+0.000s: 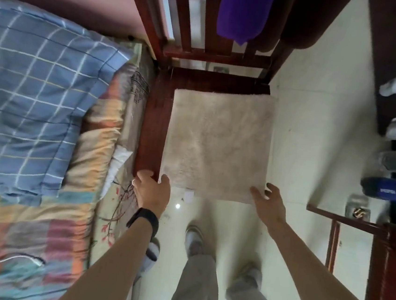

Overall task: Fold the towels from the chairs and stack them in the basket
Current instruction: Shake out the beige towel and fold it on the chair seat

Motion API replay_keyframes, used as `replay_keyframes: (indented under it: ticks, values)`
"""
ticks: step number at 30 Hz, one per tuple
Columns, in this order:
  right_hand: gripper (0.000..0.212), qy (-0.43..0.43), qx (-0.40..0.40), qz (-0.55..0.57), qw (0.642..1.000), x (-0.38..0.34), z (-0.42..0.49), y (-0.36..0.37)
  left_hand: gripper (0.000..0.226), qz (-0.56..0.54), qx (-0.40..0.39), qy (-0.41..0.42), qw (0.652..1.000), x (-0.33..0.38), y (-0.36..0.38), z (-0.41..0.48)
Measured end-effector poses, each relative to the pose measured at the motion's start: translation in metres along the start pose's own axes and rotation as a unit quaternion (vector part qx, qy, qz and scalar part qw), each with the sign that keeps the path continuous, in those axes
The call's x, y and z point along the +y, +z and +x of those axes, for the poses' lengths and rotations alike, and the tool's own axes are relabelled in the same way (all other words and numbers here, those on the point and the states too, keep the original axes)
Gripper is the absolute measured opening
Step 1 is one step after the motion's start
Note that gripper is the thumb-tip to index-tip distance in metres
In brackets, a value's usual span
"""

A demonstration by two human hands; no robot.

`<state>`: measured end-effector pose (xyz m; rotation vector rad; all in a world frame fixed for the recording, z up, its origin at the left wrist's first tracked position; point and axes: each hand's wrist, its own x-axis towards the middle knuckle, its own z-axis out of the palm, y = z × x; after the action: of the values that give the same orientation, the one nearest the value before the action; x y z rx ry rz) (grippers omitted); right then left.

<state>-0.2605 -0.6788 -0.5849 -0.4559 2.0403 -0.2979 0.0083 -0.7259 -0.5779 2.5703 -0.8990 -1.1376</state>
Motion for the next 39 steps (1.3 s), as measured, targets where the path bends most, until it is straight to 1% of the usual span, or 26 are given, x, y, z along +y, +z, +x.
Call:
replay_keyframes:
  ticks: [2, 5, 7, 9, 12, 13, 15, 18, 21, 23, 24, 27, 29, 32, 36, 38, 39]
  values:
    - [0.056, 0.004, 0.007, -0.007, 1.0, 0.015, -0.002, 0.003, 0.035, -0.033, -0.017, -0.028, 0.999, -0.015, 0.007, -0.003]
    - [0.04, 0.017, 0.023, 0.02, 0.999, 0.024, 0.004, 0.006, 0.032, -0.058, -0.026, -0.025, 0.998, -0.025, 0.013, 0.003]
    - [0.026, 0.029, 0.046, 0.028, 0.998, 0.026, 0.008, 0.007, 0.037, -0.068, -0.039, -0.026, 0.997, -0.03, 0.014, 0.01]
    - [0.02, 0.029, 0.07, 0.023, 0.997, 0.025, 0.012, 0.007, 0.041, -0.061, -0.052, -0.023, 0.997, -0.032, 0.014, 0.017]
    - [0.016, 0.007, 0.075, 0.036, 0.996, 0.016, 0.017, 0.004, 0.034, -0.021, -0.058, -0.012, 0.998, -0.027, 0.008, 0.02]
    - [0.016, -0.005, 0.08, 0.035, 0.996, 0.011, 0.02, 0.002, 0.032, -0.025, -0.057, -0.005, 0.998, -0.022, 0.005, 0.02]
    - [0.02, -0.028, 0.097, 0.034, 0.994, -0.004, 0.025, -0.004, 0.027, -0.072, -0.053, 0.019, 0.996, -0.014, 0.001, 0.025]
    - [0.023, -0.072, 0.118, 0.069, 0.988, -0.033, 0.031, -0.013, 0.022, -0.129, -0.044, 0.045, 0.99, 0.005, -0.004, 0.032]
    - [0.013, -0.129, 0.144, 0.123, 0.974, -0.056, 0.033, -0.02, 0.018, -0.163, 0.018, 0.082, 0.983, 0.025, -0.006, 0.029]
    - [0.013, -0.159, 0.166, 0.123, 0.966, -0.06, 0.026, -0.023, 0.014, -0.146, 0.06, 0.111, 0.981, 0.029, -0.006, 0.019]
    - [0.014, -0.164, 0.171, 0.116, 0.965, -0.059, 0.021, -0.023, 0.012, -0.127, 0.065, 0.117, 0.983, 0.028, -0.006, 0.013]
    - [0.021, -0.113, 0.15, 0.065, 0.98, -0.035, 0.013, -0.019, 0.016, -0.038, 0.045, 0.121, 0.991, 0.013, -0.001, 0.003]
    - [0.025, -0.071, 0.124, 0.019, 0.99, -0.012, 0.017, -0.016, 0.023, 0.0, 0.049, 0.083, 0.995, 0.006, 0.001, 0.003]
    - [0.027, -0.025, 0.117, 0.016, 0.993, 0.006, 0.025, -0.016, 0.028, 0.006, 0.057, 0.03, 0.998, 0.0, 0.003, 0.006]
    - [0.025, -0.006, 0.122, 0.045, 0.992, 0.012, 0.024, -0.016, 0.026, 0.016, 0.078, -0.003, 0.997, -0.008, 0.005, 0.002]
    - [0.027, 0.003, 0.115, 0.078, 0.99, 0.014, 0.02, -0.014, 0.026, -0.004, 0.081, -0.016, 0.997, -0.011, 0.008, -0.002]
    - [0.027, 0.011, 0.106, 0.096, 0.99, 0.015, 0.019, -0.013, 0.027, -0.033, 0.073, -0.022, 0.997, -0.013, 0.01, -0.002]
